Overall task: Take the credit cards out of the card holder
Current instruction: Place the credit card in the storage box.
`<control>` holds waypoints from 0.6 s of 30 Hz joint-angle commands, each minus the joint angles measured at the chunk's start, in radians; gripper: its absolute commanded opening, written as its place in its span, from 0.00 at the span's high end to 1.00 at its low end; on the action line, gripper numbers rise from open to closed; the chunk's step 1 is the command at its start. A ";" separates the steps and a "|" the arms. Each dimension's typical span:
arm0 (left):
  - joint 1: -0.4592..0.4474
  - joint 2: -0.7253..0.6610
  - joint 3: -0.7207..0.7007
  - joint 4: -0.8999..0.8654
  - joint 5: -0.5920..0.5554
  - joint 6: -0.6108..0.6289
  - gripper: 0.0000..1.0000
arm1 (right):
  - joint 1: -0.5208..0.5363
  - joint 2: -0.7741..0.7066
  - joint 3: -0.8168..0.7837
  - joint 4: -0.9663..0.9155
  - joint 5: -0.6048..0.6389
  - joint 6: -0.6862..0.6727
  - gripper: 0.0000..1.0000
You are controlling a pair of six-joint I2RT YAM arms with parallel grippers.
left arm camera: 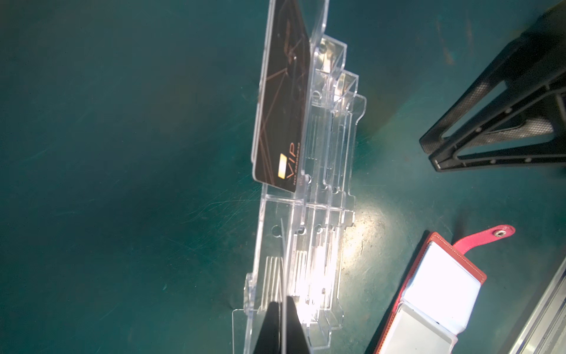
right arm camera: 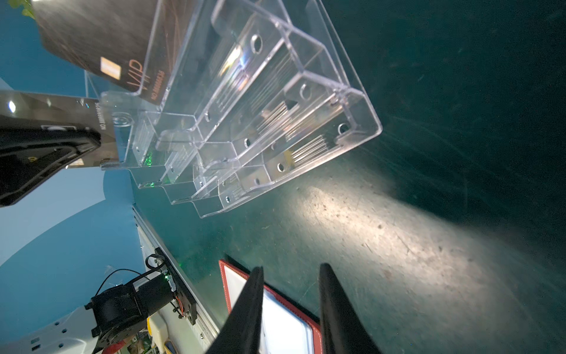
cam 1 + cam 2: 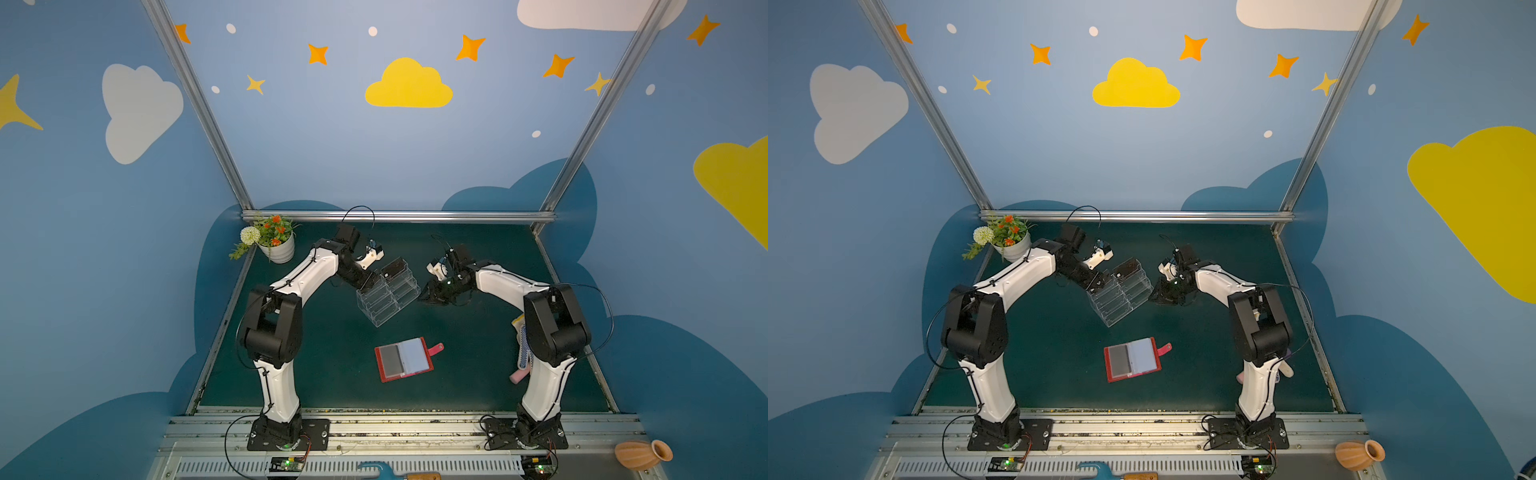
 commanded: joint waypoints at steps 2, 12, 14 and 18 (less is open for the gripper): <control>-0.006 -0.015 -0.004 -0.016 -0.004 0.022 0.92 | 0.004 0.005 0.001 -0.011 -0.007 0.000 0.70; -0.006 -0.005 0.019 -0.025 -0.053 0.020 0.90 | 0.004 -0.003 -0.010 -0.006 -0.009 0.000 0.68; -0.006 -0.003 0.025 -0.026 -0.063 0.012 0.90 | 0.004 -0.005 -0.014 -0.005 -0.010 0.001 0.68; -0.007 -0.018 0.023 -0.017 -0.079 0.000 0.84 | 0.004 -0.006 -0.015 -0.003 -0.013 0.001 0.68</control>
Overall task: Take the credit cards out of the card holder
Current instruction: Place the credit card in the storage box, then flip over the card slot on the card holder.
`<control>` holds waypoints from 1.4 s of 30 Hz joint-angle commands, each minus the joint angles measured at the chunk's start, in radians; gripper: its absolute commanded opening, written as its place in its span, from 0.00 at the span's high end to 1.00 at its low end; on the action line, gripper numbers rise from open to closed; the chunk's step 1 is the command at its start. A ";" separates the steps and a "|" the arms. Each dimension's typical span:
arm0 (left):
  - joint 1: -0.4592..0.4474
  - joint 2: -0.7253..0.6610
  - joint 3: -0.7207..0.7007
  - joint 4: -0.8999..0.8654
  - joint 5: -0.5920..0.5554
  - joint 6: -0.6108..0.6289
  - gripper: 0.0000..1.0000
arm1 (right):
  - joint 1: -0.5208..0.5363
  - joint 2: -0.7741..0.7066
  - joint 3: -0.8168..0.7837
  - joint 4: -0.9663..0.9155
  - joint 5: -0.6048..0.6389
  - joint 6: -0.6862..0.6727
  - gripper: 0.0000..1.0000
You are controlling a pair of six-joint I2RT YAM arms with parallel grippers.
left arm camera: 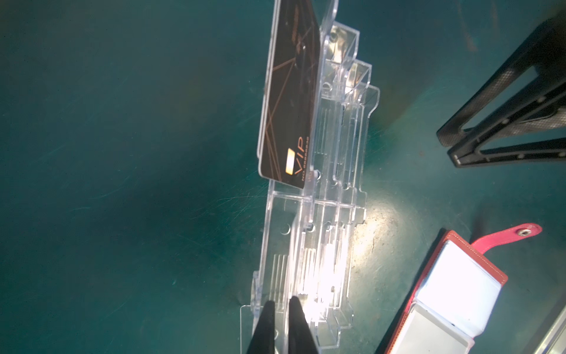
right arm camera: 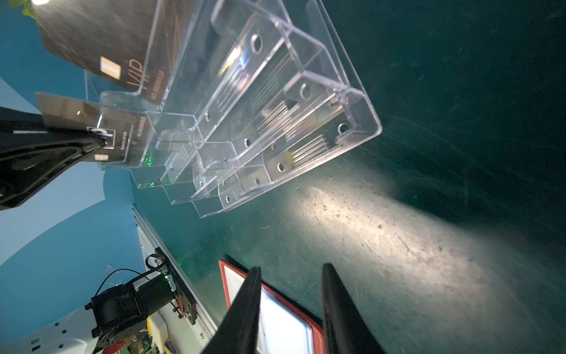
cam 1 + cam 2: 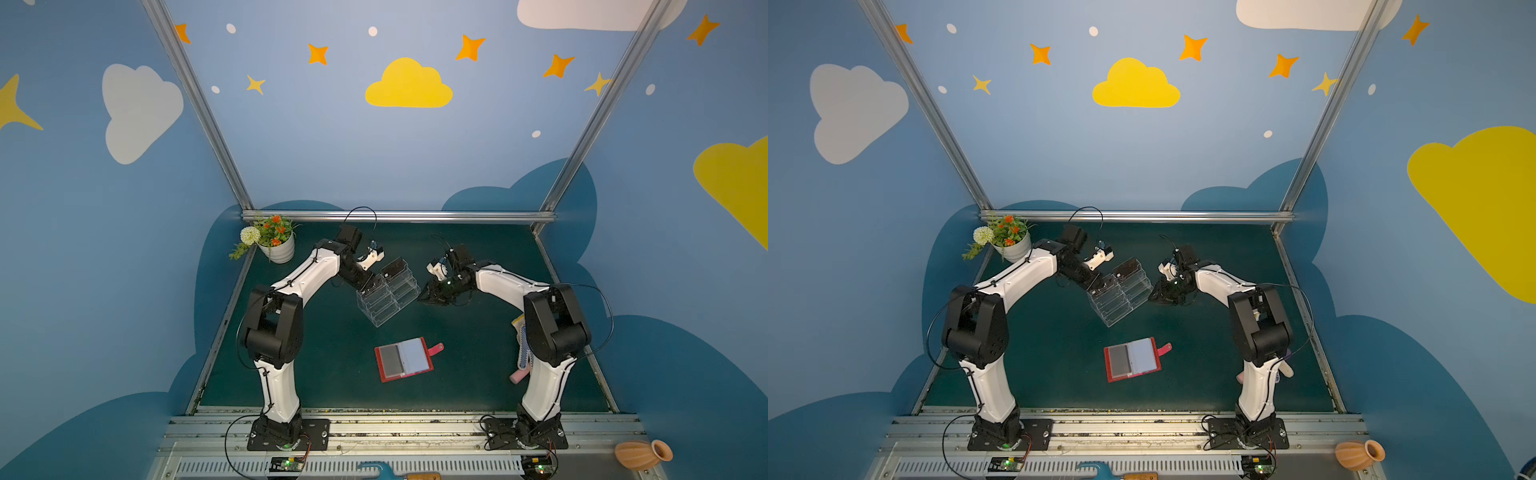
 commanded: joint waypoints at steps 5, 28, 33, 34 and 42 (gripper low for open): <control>0.001 -0.068 0.025 0.005 -0.059 -0.049 0.58 | 0.006 -0.009 -0.014 -0.002 -0.013 0.004 0.67; -0.018 -0.804 -0.485 0.390 -0.135 -0.919 0.04 | 0.064 -0.441 -0.276 -0.078 0.134 -0.006 0.23; -0.032 -0.980 -0.765 0.344 -0.046 -1.198 0.07 | 0.171 -0.601 -0.420 -0.091 0.192 0.048 0.21; -0.043 -1.004 -0.816 0.355 -0.031 -1.235 0.08 | 0.202 -0.615 -0.440 -0.086 0.201 0.065 0.22; -0.257 -1.065 -1.169 0.626 -0.049 -1.544 0.23 | 0.349 -0.519 -0.533 0.076 0.263 0.181 0.68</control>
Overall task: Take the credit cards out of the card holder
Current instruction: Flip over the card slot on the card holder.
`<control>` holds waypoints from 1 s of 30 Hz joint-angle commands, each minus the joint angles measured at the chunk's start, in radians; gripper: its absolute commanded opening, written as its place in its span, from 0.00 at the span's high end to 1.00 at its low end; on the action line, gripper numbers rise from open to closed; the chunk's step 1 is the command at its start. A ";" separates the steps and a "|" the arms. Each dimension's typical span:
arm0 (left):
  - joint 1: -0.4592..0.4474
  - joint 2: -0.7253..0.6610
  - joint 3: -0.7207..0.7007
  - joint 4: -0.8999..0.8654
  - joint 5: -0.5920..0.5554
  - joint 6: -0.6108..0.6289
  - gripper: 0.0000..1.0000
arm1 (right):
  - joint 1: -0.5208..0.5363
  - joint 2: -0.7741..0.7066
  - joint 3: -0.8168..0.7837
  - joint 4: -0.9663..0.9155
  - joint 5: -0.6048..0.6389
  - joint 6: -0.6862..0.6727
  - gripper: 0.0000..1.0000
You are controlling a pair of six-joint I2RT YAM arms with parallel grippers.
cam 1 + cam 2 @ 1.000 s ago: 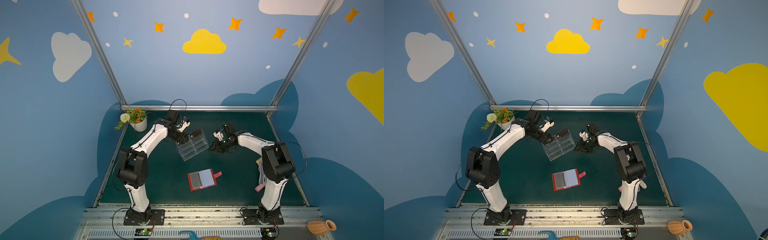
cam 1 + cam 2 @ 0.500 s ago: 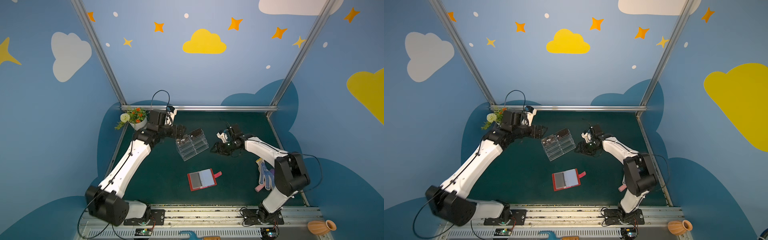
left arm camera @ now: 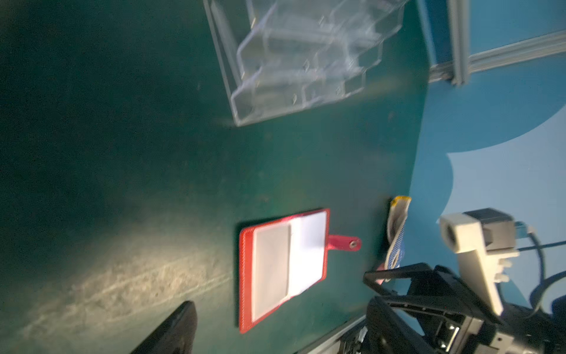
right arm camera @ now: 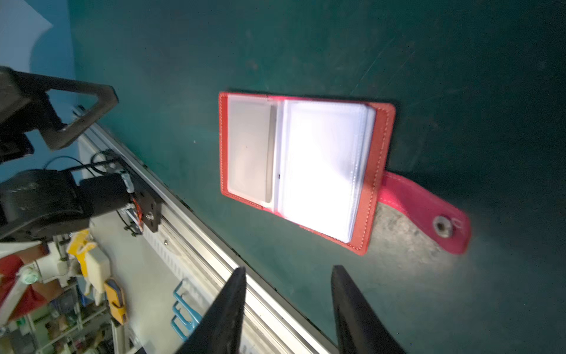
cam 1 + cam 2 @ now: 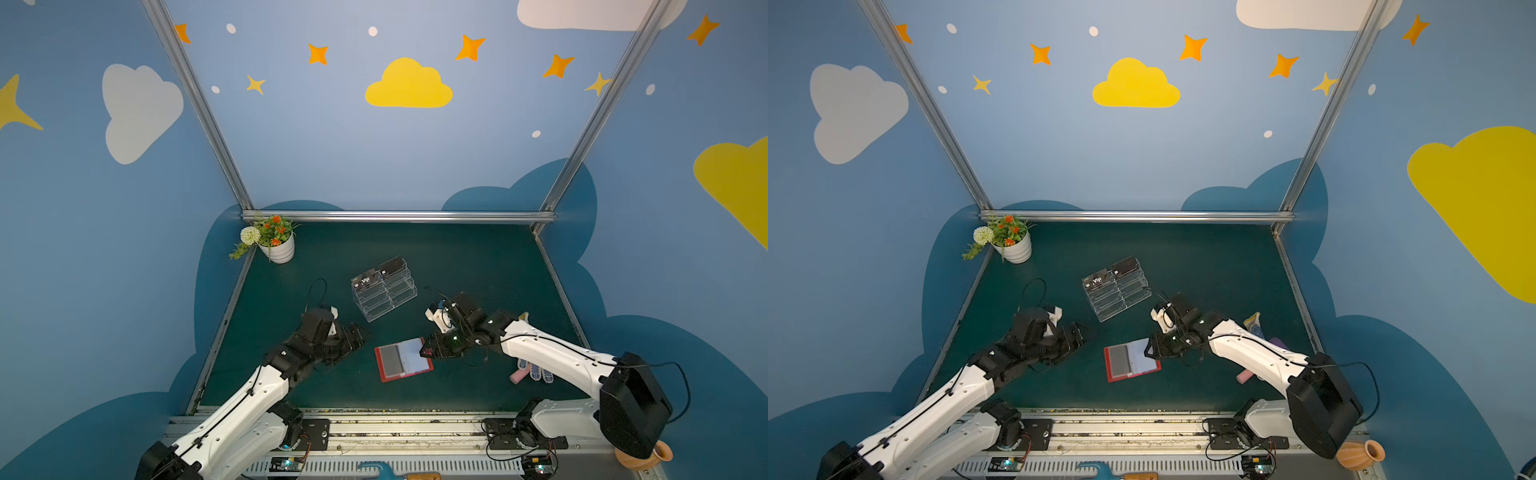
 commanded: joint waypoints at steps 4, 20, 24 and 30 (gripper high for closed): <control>-0.100 0.026 -0.145 0.295 -0.034 -0.242 0.29 | 0.004 0.116 -0.019 0.117 0.063 0.061 0.75; -0.193 0.242 -0.182 0.375 -0.056 -0.328 0.49 | -0.026 0.221 -0.058 0.152 0.095 0.067 0.81; -0.219 0.309 -0.172 0.422 -0.057 -0.344 0.51 | -0.034 0.228 -0.074 0.163 0.096 0.070 0.82; -0.252 0.405 -0.177 0.493 -0.066 -0.362 0.71 | -0.050 0.234 -0.105 0.192 0.082 0.077 0.82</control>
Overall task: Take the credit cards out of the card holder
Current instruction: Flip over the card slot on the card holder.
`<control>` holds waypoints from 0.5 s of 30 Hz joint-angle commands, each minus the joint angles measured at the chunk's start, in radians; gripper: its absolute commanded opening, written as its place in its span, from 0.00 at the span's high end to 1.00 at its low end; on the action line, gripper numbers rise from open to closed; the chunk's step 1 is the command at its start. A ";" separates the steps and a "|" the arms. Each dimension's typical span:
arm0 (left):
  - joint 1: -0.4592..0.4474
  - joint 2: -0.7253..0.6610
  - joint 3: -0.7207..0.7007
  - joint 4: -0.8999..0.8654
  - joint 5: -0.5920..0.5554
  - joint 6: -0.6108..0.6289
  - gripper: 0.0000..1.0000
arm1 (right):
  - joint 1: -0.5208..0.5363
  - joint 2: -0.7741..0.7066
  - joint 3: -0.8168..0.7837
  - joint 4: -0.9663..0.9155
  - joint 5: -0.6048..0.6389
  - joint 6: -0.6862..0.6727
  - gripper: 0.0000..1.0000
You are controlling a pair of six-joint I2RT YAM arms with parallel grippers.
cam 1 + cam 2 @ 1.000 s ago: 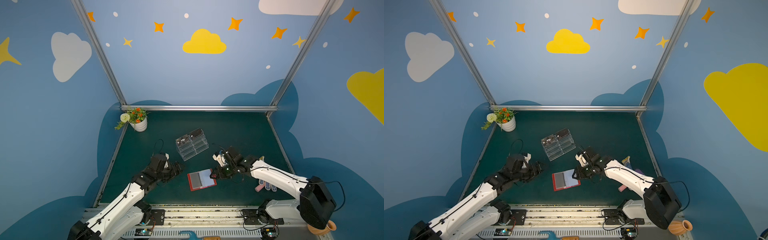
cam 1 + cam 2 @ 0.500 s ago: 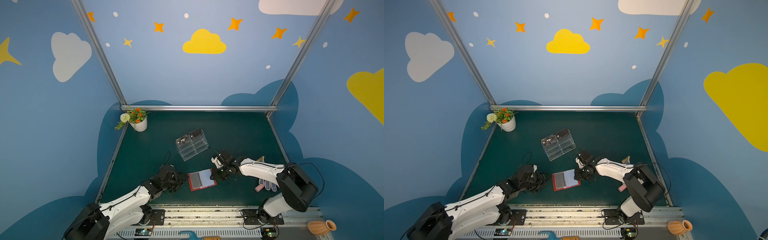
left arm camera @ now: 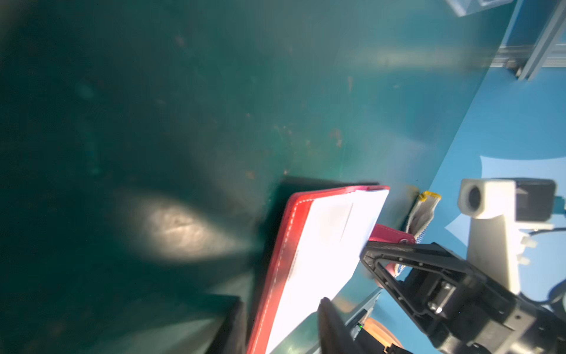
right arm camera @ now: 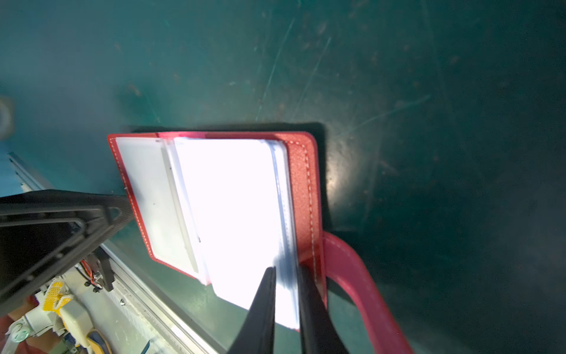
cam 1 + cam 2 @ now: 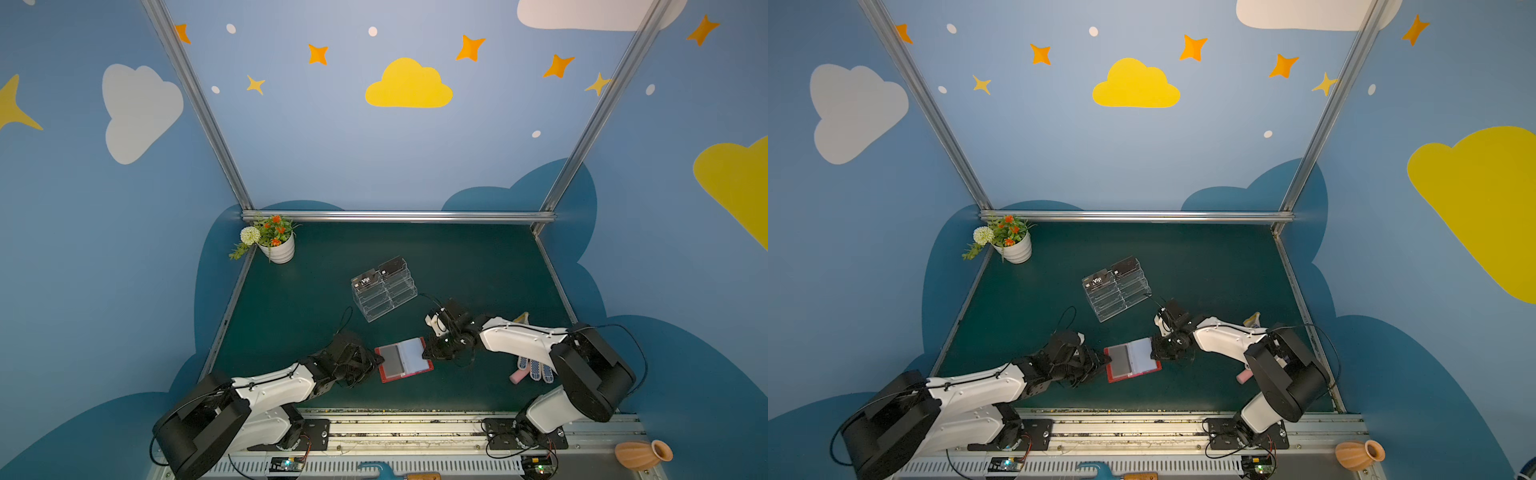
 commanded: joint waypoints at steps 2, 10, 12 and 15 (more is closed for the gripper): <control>-0.017 0.067 -0.017 -0.002 -0.020 -0.018 0.75 | -0.007 0.037 -0.044 0.008 0.037 0.006 0.83; -0.041 0.064 -0.034 0.006 -0.065 -0.043 0.88 | -0.016 0.040 -0.052 0.020 0.028 0.003 0.83; -0.048 0.040 -0.047 0.026 -0.081 -0.050 0.88 | -0.019 0.041 -0.052 0.019 0.025 0.001 0.83; -0.063 -0.008 -0.050 0.022 -0.126 -0.051 0.86 | -0.024 0.034 -0.051 0.017 0.024 -0.002 0.83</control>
